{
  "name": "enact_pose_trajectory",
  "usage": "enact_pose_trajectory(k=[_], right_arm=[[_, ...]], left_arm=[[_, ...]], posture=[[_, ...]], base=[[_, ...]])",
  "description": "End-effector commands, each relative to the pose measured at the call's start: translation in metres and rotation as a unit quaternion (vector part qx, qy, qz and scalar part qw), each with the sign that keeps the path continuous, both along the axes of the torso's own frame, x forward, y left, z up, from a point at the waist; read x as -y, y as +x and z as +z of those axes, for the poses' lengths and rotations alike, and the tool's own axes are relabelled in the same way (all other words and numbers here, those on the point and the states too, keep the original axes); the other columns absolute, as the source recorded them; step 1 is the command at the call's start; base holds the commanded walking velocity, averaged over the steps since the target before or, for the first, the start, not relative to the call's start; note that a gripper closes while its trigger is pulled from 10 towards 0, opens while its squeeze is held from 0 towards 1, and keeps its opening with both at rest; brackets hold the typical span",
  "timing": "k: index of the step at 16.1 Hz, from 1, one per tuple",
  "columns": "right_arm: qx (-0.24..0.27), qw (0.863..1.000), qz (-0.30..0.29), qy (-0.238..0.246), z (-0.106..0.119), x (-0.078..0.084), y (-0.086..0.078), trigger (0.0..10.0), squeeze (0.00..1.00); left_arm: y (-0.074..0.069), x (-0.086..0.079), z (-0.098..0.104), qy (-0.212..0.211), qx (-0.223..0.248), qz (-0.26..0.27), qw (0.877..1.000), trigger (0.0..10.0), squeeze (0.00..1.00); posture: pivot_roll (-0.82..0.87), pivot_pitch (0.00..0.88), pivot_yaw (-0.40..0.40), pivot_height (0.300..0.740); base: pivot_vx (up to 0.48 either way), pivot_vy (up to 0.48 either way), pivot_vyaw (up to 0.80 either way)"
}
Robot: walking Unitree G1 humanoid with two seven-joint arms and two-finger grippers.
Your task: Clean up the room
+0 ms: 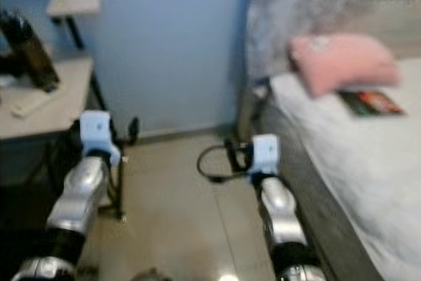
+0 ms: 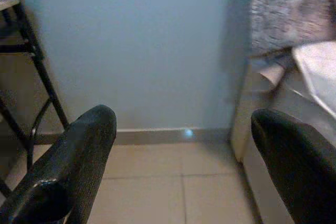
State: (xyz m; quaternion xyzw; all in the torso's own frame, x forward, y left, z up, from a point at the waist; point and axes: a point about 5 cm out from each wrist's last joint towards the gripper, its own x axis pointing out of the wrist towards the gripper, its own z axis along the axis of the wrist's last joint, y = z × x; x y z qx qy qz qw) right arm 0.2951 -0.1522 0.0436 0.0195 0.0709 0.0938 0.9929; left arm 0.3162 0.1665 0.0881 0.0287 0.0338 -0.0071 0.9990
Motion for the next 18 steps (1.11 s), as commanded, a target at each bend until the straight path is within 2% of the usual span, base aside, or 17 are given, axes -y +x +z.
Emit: enact_pose_trajectory(k=[1,4,7,11,12,13,18], right_arm=[[-0.006,1.0,-0.024,-0.008,-0.002,0.013,0.0,10.0,0.02],[-0.018,0.999,-0.036,-0.018,-0.007,0.016,-0.003,10.0,0.0],[-0.022,0.999,-0.04,-0.025,-0.012,0.018,-0.01,10.0,0.0],[-0.025,0.998,-0.043,-0.028,-0.014,0.018,-0.011,10.0,0.0],[-0.024,0.998,-0.039,-0.03,-0.014,0.018,-0.011,10.0,0.0],[-0.023,0.998,-0.039,-0.031,-0.014,0.018,-0.011,10.0,0.0],[-0.019,0.998,-0.027,-0.044,-0.014,0.019,-0.015,10.0,0.0]], left_arm=[[0.005,0.009,0.005,0.006,0.009,-0.018,1.0,10.0,0.0],[0.002,0.013,0.002,0.015,0.006,-0.043,0.999,10.0,0.0],[0.002,0.006,-0.002,0.022,-0.003,-0.039,0.999,10.0,0.0],[0.003,0.001,-0.002,0.022,-0.004,-0.034,0.999,10.0,0.0],[0.003,0.0,-0.006,0.001,-0.018,-0.025,1.0,10.0,0.0],[0.002,0.0,-0.007,-0.001,-0.021,-0.024,0.999,10.0,0.0],[-0.007,0.002,-0.007,0.015,-0.003,-0.044,0.999,10.0,0.0]], posture=[[0.12,0.0,0.009,0.74],[0.12,0.0,0.018,0.74],[0.12,0.0,0.019,0.74],[0.11,0.0,0.018,0.74],[0.11,0.0,0.018,0.74],[0.11,0.0,0.018,0.74],[0.12,0.0,0.016,0.74]], base=[[0.472,0.0,0.61],[0.472,0.0,0.0],[0.472,0.0,0.0],[0.472,0.0,0.0],[0.472,0.0,0.0],[0.472,0.0,0.0],[0.472,0.0,0.0]])
